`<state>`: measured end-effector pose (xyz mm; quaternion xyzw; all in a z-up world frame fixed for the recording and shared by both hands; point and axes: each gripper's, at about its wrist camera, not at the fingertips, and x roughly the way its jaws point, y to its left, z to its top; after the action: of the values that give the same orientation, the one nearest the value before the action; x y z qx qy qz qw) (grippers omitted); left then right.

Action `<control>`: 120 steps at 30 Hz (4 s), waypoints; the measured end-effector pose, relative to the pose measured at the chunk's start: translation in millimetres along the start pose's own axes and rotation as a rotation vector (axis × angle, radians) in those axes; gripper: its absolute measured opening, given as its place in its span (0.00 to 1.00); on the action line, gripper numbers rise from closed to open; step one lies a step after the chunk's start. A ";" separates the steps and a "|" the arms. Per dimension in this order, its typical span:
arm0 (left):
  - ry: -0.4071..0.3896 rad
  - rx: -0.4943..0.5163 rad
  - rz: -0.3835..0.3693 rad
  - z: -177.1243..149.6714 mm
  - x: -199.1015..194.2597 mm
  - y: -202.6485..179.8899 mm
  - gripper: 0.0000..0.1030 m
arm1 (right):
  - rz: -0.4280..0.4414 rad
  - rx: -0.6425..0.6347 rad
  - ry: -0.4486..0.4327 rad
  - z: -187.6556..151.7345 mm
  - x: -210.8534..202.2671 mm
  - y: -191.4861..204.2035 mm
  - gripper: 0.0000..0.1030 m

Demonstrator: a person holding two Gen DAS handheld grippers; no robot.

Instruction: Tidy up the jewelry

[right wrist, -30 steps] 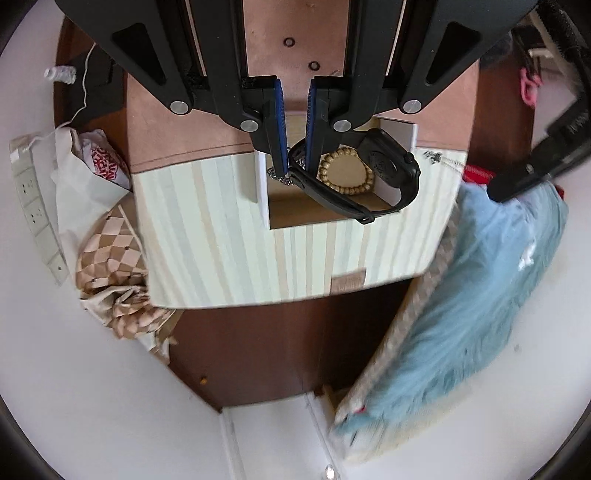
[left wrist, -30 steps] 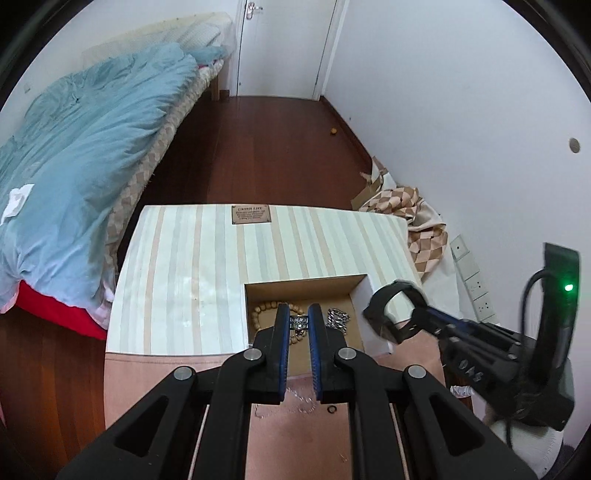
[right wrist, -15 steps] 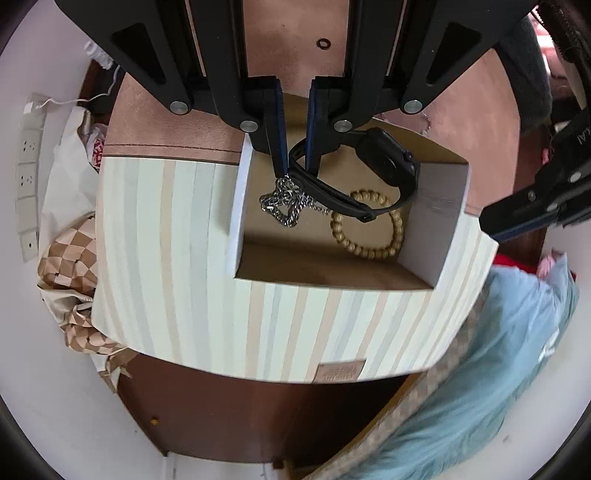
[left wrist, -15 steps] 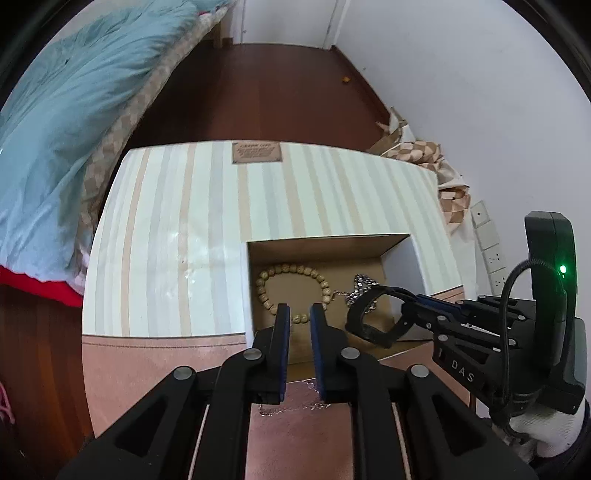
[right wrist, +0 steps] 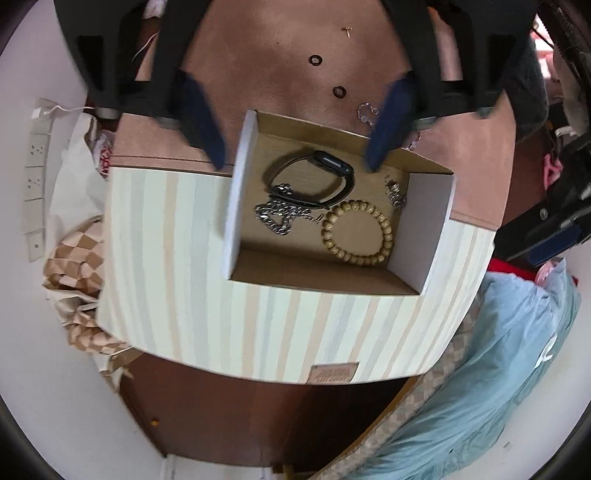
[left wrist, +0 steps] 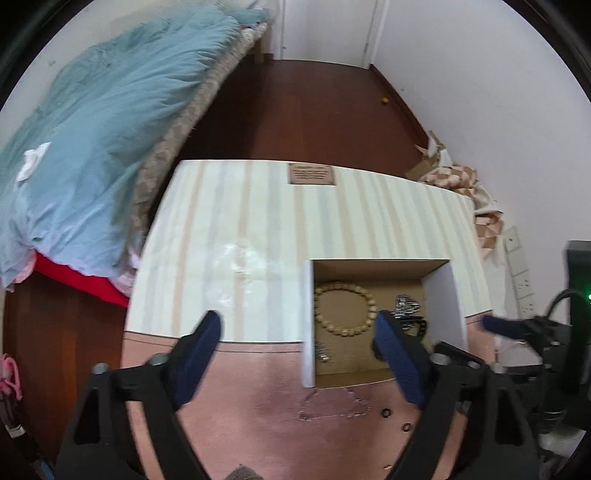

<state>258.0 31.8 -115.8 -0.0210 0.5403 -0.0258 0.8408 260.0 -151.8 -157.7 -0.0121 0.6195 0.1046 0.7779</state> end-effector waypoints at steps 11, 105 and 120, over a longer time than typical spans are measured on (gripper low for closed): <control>-0.041 0.009 0.125 -37.2 6.8 4.4 0.99 | -0.180 0.104 -0.131 -35.0 -13.7 -5.9 0.99; 0.101 0.052 -0.081 -127.2 88.3 -8.1 0.00 | -0.087 0.375 -0.297 -180.7 18.0 -9.7 0.09; 0.110 -0.019 -0.155 -130.2 67.1 11.4 0.43 | -0.063 0.375 -0.327 -184.1 2.4 -4.8 0.09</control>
<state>167.6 37.8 -231.4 -0.0693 0.5827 -0.0866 0.8051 84.5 -183.5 -203.3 0.1304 0.4933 -0.0361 0.8593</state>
